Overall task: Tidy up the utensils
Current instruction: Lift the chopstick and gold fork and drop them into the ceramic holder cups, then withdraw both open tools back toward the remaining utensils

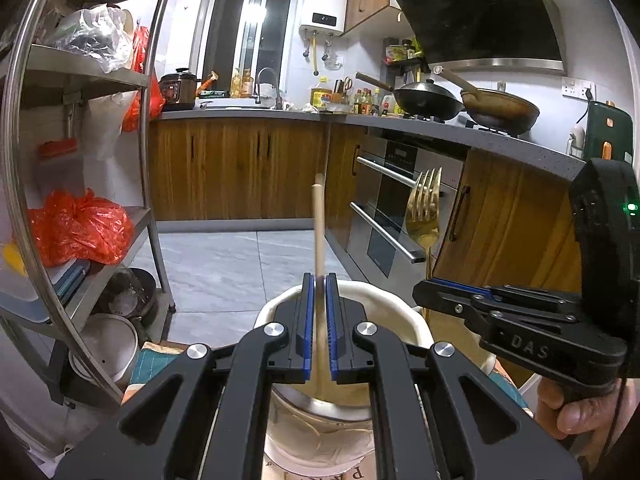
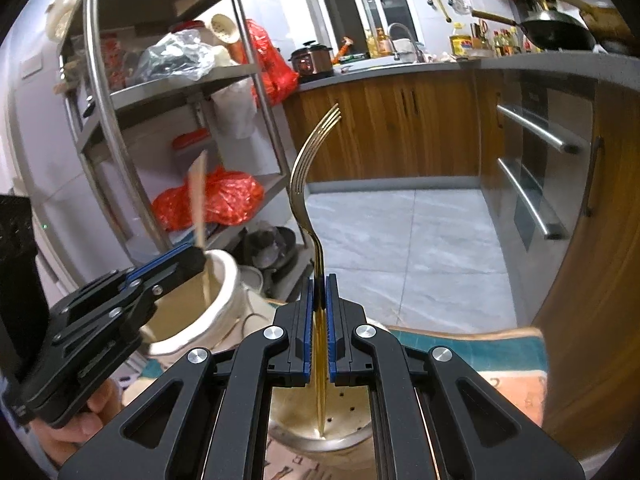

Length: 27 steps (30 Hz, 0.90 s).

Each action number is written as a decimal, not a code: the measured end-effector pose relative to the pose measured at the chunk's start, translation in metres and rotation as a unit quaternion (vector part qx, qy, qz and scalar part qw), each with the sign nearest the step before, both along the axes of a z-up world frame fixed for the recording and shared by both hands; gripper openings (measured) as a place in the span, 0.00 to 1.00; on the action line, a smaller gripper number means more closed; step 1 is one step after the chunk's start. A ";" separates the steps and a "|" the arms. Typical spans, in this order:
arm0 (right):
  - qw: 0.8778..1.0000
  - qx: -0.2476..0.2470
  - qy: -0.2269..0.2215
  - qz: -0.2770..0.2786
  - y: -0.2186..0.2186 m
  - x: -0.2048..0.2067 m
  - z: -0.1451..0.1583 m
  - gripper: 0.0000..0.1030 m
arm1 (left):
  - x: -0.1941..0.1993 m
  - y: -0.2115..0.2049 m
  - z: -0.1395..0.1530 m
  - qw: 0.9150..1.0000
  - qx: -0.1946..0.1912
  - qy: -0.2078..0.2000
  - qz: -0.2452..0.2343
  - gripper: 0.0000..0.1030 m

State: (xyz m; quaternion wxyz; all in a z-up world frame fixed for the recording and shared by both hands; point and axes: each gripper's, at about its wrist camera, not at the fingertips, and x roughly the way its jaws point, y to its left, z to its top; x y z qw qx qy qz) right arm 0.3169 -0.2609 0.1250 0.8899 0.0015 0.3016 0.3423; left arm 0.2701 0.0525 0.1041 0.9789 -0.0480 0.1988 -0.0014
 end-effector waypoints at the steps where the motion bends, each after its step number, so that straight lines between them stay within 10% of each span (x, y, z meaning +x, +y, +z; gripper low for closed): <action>1: 1.000 0.002 0.003 -0.002 -0.001 0.002 -0.001 0.07 | 0.000 0.000 0.000 1.000 0.000 -0.001 -0.001 0.06; 11: 1.000 0.021 0.022 0.003 -0.007 0.005 -0.004 0.13 | -0.009 0.003 0.005 1.000 -0.007 -0.017 -0.007 0.32; 27: 1.000 0.013 -0.020 -0.002 -0.040 -0.050 0.010 0.27 | -0.051 0.044 0.003 0.999 -0.043 -0.004 0.012 0.34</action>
